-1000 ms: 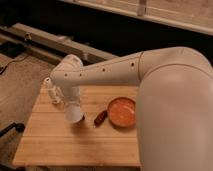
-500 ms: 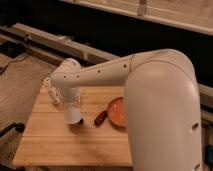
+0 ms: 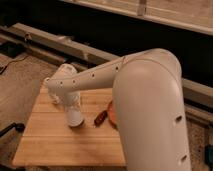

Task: Place the ceramic cup over the eraser

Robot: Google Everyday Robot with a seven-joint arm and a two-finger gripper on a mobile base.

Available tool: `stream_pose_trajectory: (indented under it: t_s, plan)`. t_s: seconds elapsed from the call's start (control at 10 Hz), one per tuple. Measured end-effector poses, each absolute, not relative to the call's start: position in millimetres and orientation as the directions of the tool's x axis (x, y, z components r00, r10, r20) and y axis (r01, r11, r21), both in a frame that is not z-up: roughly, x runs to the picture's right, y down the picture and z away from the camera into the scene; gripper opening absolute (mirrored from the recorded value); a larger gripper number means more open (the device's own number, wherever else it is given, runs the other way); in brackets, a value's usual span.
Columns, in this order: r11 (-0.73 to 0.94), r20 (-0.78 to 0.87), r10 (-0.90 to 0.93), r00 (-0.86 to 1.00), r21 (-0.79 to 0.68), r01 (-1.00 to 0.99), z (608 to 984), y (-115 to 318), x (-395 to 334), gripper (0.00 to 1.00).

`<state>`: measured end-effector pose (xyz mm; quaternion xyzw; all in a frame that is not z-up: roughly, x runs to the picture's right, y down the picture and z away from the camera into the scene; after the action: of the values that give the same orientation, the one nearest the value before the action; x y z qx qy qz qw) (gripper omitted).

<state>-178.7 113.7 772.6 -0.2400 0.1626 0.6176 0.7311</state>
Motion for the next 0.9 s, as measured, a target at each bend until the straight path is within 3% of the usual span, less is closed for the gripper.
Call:
stream_pose_trajectory:
  t_s: [0.9]
  plan:
    - [0.111,-0.537,0.828,0.163,-0.127,-0.986,768.6,118.0,-175.5,0.67]
